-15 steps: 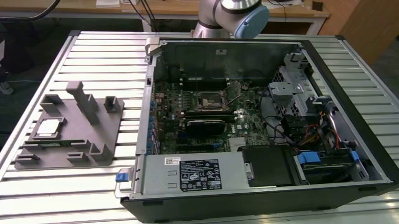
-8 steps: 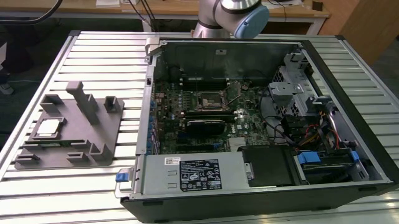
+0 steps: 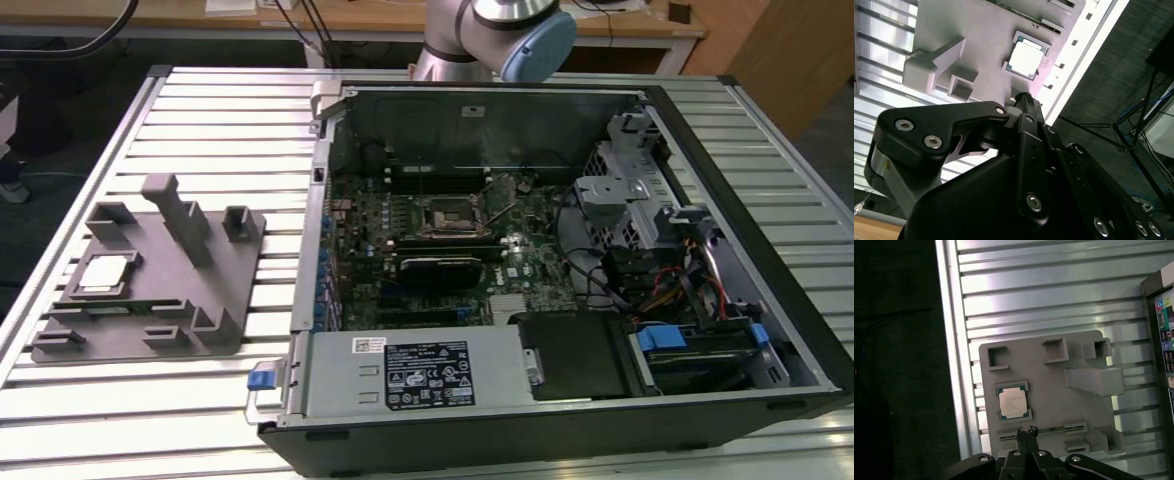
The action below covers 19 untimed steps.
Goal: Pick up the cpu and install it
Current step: 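Pick up the cpu and move it towards the insertion slot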
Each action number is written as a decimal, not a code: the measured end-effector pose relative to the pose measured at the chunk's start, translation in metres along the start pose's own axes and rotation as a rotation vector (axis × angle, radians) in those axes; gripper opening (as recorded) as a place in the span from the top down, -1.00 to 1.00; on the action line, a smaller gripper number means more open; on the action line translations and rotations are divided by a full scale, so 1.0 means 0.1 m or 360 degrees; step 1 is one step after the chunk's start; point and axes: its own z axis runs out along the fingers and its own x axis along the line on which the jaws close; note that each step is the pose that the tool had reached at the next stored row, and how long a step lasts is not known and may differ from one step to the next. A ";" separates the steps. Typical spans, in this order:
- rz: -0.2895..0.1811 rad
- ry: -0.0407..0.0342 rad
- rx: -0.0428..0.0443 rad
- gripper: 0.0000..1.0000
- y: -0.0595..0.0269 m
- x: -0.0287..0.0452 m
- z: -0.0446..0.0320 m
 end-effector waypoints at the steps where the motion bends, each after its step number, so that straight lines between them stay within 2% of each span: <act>1: 0.0000 0.0000 0.0000 0.79 0.000 0.000 0.006; 19: 0.0000 0.0000 0.0000 0.79 -0.005 0.003 0.099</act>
